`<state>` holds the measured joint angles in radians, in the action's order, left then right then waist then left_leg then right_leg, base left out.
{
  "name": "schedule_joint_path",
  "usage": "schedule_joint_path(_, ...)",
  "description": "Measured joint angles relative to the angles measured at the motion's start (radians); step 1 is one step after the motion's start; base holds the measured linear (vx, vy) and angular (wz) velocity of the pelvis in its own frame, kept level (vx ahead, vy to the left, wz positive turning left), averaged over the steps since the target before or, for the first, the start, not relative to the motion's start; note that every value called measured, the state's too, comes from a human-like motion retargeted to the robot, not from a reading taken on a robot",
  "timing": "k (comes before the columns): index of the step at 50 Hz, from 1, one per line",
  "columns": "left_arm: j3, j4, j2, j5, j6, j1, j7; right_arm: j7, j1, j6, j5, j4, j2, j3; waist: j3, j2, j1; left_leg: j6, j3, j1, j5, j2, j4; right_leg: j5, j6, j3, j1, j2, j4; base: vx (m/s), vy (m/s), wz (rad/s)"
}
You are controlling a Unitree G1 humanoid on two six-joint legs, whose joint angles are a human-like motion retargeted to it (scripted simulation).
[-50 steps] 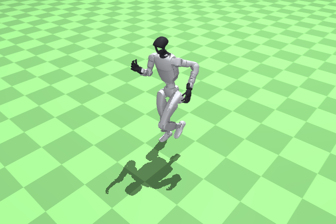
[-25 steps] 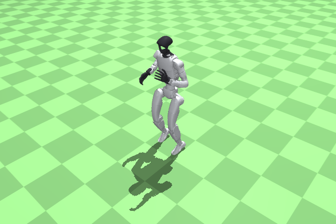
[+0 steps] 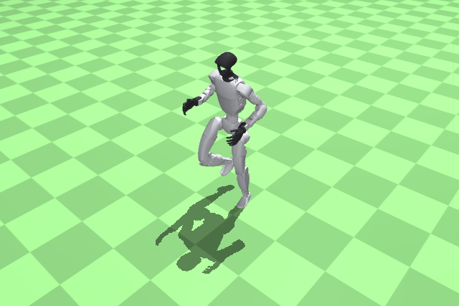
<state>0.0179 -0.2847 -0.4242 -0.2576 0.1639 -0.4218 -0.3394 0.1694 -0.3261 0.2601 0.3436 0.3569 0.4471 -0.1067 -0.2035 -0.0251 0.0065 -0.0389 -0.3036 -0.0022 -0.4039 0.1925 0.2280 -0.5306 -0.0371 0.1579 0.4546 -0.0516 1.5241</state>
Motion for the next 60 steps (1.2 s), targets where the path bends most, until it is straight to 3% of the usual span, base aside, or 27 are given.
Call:
schedule_joint_path(2, 0.102, 0.061, 0.013, -0.002, 0.005, 0.297, -0.12, 0.074, -0.049, -0.03, 0.06, -0.175, -0.04, -0.048, -0.027, 0.033, -0.087, -0.063, 0.082, -0.019, -0.109, -0.029, 0.009, -0.072, 0.012, 0.007, 0.095, -0.03, 0.281, -0.14, 0.05, 1.76)
schedule_joint_path(5, 0.186, 0.084, 0.001, 0.025, 0.008, 0.717, -0.188, 0.133, -0.136, -0.026, 0.132, -0.272, -0.021, -0.081, -0.05, 0.064, -0.145, -0.133, 0.153, -0.131, -0.146, -0.046, 0.157, -0.1, 0.014, -0.046, 0.209, 0.022, 0.436, -0.12, 0.0, 0.94)
schedule_joint_path(7, 0.156, 0.044, -0.008, 0.077, 0.024, 0.879, -0.191, 0.049, -0.211, 0.005, 0.133, -0.185, 0.085, -0.046, -0.012, 0.042, -0.144, -0.098, 0.131, -0.172, -0.084, -0.021, 0.158, -0.038, -0.006, -0.077, 0.265, 0.083, 0.35, 0.03, 0.01, -0.31)
schedule_joint_path(10, 0.076, -0.059, 0.015, 0.115, 0.062, 0.923, -0.208, -0.086, -0.321, 0.014, 0.19, -0.058, 0.19, 0.045, 0.071, -0.001, -0.152, -0.039, 0.102, -0.145, 0.123, -0.005, 0.012, 0.124, -0.02, -0.083, 0.212, 0.114, -0.001, 0.12, -0.01, -0.3)
schedule_joint_path(13, 0.012, -0.16, 0.083, 0.085, 0.088, 0.769, -0.188, -0.133, -0.372, -0.012, 0.279, -0.038, 0.119, 0.09, 0.086, -0.001, -0.179, -0.01, 0.164, -0.124, 0.306, -0.069, 0.006, 0.337, 0.05, -0.084, -0.061, 0.071, -0.588, 0.1, -0.03, 1.04)
schedule_joint_path(15, 0.016, -0.184, 0.107, 0.025, 0.087, 0.636, -0.155, -0.136, -0.332, -0.04, 0.263, -0.067, 0.056, 0.092, 0.08, 0.076, -0.18, -0.094, 0.191, -0.222, 0.27, -0.205, 0.286, 0.475, 0.137, -0.145, -0.257, -0.029, -0.986, 0.02, -0.02, 1.39)
schedule_joint_path(16, 0.038, -0.171, 0.09, -0.017, 0.079, 0.579, -0.117, -0.117, -0.28, -0.053, 0.232, -0.095, 0.043, 0.088, 0.079, 0.114, -0.16, -0.134, 0.154, -0.337, 0.22, -0.248, 0.54, 0.488, 0.169, -0.165, -0.309, -0.087, -1.104, -0.03, -0.02, 0.97)
schedule_joint_path(18, 0.098, -0.125, 0.028, -0.089, 0.059, 0.471, -0.048, -0.054, -0.165, -0.057, 0.182, -0.149, 0.039, 0.075, 0.057, 0.152, -0.09, -0.194, 0.058, -0.548, 0.15, -0.252, 1.021, 0.403, 0.184, -0.167, -0.385, -0.17, -1.242, -0.07, -0.03, 0.2)
schedule_joint_path(20, 0.174, -0.045, -0.07, -0.1, 0.033, 0.358, -0.031, 0.045, -0.011, -0.037, 0.144, -0.19, 0.074, 0.05, 0.004, 0.131, 0.015, -0.209, 0.006, -0.711, 0.113, -0.16, 1.425, 0.202, 0.116, -0.149, -0.426, -0.178, -1.274, -0.1, -0.07, -0.87)
schedule_joint_path(23, 0.212, 0.123, -0.155, -0.047, -0.017, 0.098, -0.055, 0.115, 0.299, -0.008, 0.116, -0.144, 0.125, 0.038, -0.059, 0.066, 0.086, -0.104, 0.09, -0.894, 0.094, -0.157, 1.748, 0.043, -0.015, -0.195, -0.426, -0.122, -1.256, -0.11, 0.0, -1.18)
schedule_joint_path(25, 0.17, 0.178, -0.15, -0.078, -0.031, -0.112, -0.015, 0.11, 0.451, 0.008, 0.113, -0.041, 0.087, 0.064, -0.048, 0.077, 0.078, -0.062, 0.124, -0.965, 0.077, -0.227, 1.778, 0.04, -0.007, -0.222, -0.345, -0.119, -1.147, -0.02, 0.07, -0.4)
schedule_joint_path(27, 0.116, 0.144, -0.161, -0.113, -0.012, -0.257, 0.007, 0.131, 0.507, 0.031, 0.086, 0.089, 0.02, 0.091, -0.017, 0.106, 0.061, -0.096, 0.128, -0.956, 0.085, -0.251, 1.673, 0.156, 0.009, -0.217, -0.377, -0.129, -1.279, 0.07, 0.0, 0.26)
schedule_joint_path(30, 0.048, 0.037, -0.203, -0.096, 0.026, -0.387, 0.07, 0.137, 0.429, 0.065, 0.042, 0.278, -0.056, 0.128, 0.035, 0.178, 0.097, -0.159, 0.077, -0.8, 0.128, -0.237, 1.341, 0.382, 0.102, -0.23, -0.396, -0.165, -1.411, 0.13, 0.0, -0.17)
schedule_joint_path(32, 0.009, -0.005, -0.163, -0.089, 0.035, -0.423, 0.129, 0.106, 0.325, 0.075, 0.011, 0.329, -0.06, 0.101, 0.049, 0.185, 0.121, -0.127, 0.079, -0.604, 0.179, -0.252, 0.994, 0.48, 0.141, -0.242, -0.411, -0.159, -1.426, 0.12, 0.08, -1.22)
schedule_joint_path(33, -0.004, -0.019, -0.126, -0.094, 0.029, -0.425, 0.15, 0.086, 0.271, 0.072, -0.011, 0.331, -0.052, 0.078, 0.046, 0.165, 0.131, -0.095, 0.103, -0.486, 0.215, -0.249, 0.797, 0.483, 0.134, -0.242, -0.417, -0.13, -1.392, 0.1, 0.09, -1.77)
schedule_joint_path(35, -0.016, -0.043, -0.053, -0.116, 0.001, -0.389, 0.166, 0.033, 0.163, 0.055, -0.032, 0.307, -0.02, 0.04, 0.03, 0.079, 0.152, -0.03, 0.163, -0.244, 0.277, -0.172, 0.419, 0.378, 0.123, -0.208, -0.329, -0.005, -1.065, 0.06, 0.09, -1.85)
schedule_joint_path(37, 0.003, -0.045, -0.015, -0.111, -0.01, -0.282, 0.167, -0.021, 0.084, 0.036, -0.044, 0.23, 0.011, 0.004, 0.029, 0.005, 0.123, 0.012, 0.186, -0.111, 0.209, -0.074, 0.196, 0.2, 0.045, -0.127, -0.145, 0.079, -0.583, -0.07, 0.08, -0.85)
schedule_joint_path(38, 0.023, -0.038, -0.006, -0.104, -0.009, -0.207, 0.155, -0.034, 0.054, 0.025, -0.062, 0.176, 0.025, -0.013, 0.029, -0.008, 0.096, 0.011, 0.184, -0.08, 0.11, -0.047, 0.142, 0.127, 0.023, -0.086, -0.04, 0.08, -0.34, -0.13, 0.06, -0.02)
schedule_joint_path(40, 0.084, -0.008, -0.011, -0.086, -0.001, 0.0, 0.092, -0.01, 0.004, 0.002, -0.129, 0.036, 0.028, -0.049, 0.017, -0.005, 0.022, -0.04, 0.204, -0.06, -0.099, -0.04, 0.101, 0.014, 0.003, -0.036, 0.131, 0.038, 0.058, -0.17, 0.04, 0.66)
schedule_joint_path(42, 0.16, 0.026, -0.057, -0.05, -0.005, 0.294, 0.011, 0.064, -0.053, -0.023, -0.149, -0.102, -0.003, -0.072, -0.002, 0.028, -0.035, -0.144, 0.256, -0.104, -0.209, -0.076, 0.165, -0.05, 0.012, -0.045, 0.231, 0.004, 0.28, -0.16, 0.0, 1.09)
schedule_joint_path(45, 0.194, 0.02, -0.108, 0.013, -0.009, 0.704, -0.041, 0.145, -0.186, -0.003, -0.039, -0.131, 0.007, -0.061, 0.006, 0.062, -0.036, -0.178, 0.277, -0.184, -0.196, -0.105, 0.26, -0.062, 0.035, -0.082, 0.289, 0.02, 0.327, -0.06, -0.02, 0.42)
schedule_joint_path(48, 0.142, -0.061, -0.076, 0.02, 0.058, 0.854, -0.128, 0.079, -0.293, 0.047, -0.046, -0.014, 0.178, -0.013, 0.064, 0.028, -0.041, -0.098, 0.253, -0.134, -0.023, -0.079, 0.114, 0.005, 0.002, -0.046, 0.192, 0.015, 0.037, 0.11, -0.01, -0.23)
schedule_joint_path(50, 0.108, -0.155, -0.059, 0.036, 0.099, 0.842, -0.159, 0.006, -0.349, 0.052, -0.04, 0.039, 0.254, 0.024, 0.092, -0.005, -0.071, -0.061, 0.27, -0.083, 0.133, -0.071, 0.006, 0.11, 0.022, 0.0, 0.061, 0.002, -0.269, 0.15, -0.04, 0.26)
schedule_joint_path(52, 0.081, -0.228, -0.058, 0.103, 0.106, 0.768, -0.118, -0.052, -0.365, 0.037, 0.027, 0.029, 0.216, 0.025, 0.12, -0.003, -0.076, -0.042, 0.287, -0.094, 0.251, -0.103, 0.011, 0.236, 0.043, -0.03, -0.128, 0.019, -0.704, 0.07, -0.08, 0.61)
schedule_joint_path(55, 0.069, -0.274, -0.07, 0.069, 0.078, 0.589, -0.033, -0.106, -0.213, -0.035, 0.027, -0.106, 0.041, -0.017, 0.115, 0.102, -0.051, -0.107, 0.22, -0.253, 0.178, -0.238, 0.426, 0.523, 0.122, -0.18, -0.359, -0.065, -1.189, -0.01, -0.1, 0.39)
schedule_joint_path(57, 0.084, -0.219, -0.09, -0.04, 0.046, 0.437, 0.029, -0.012, -0.027, -0.05, 0.015, -0.213, -0.059, -0.05, 0.086, 0.117, 0.003, -0.114, 0.123, -0.416, 0.047, -0.213, 0.901, 0.462, 0.115, -0.21, -0.446, -0.105, -1.289, -0.05, -0.08, -0.48)
schedule_joint_path(60, 0.109, -0.057, -0.159, -0.079, 0.008, 0.188, 0.052, 0.236, 0.286, -0.033, -0.056, -0.266, -0.102, -0.046, 0.013, 0.078, 0.113, -0.059, 0.065, -0.585, -0.083, -0.104, 1.49, 0.164, 0.065, -0.194, -0.534, -0.118, -1.331, -0.07, -0.05, -1.09)
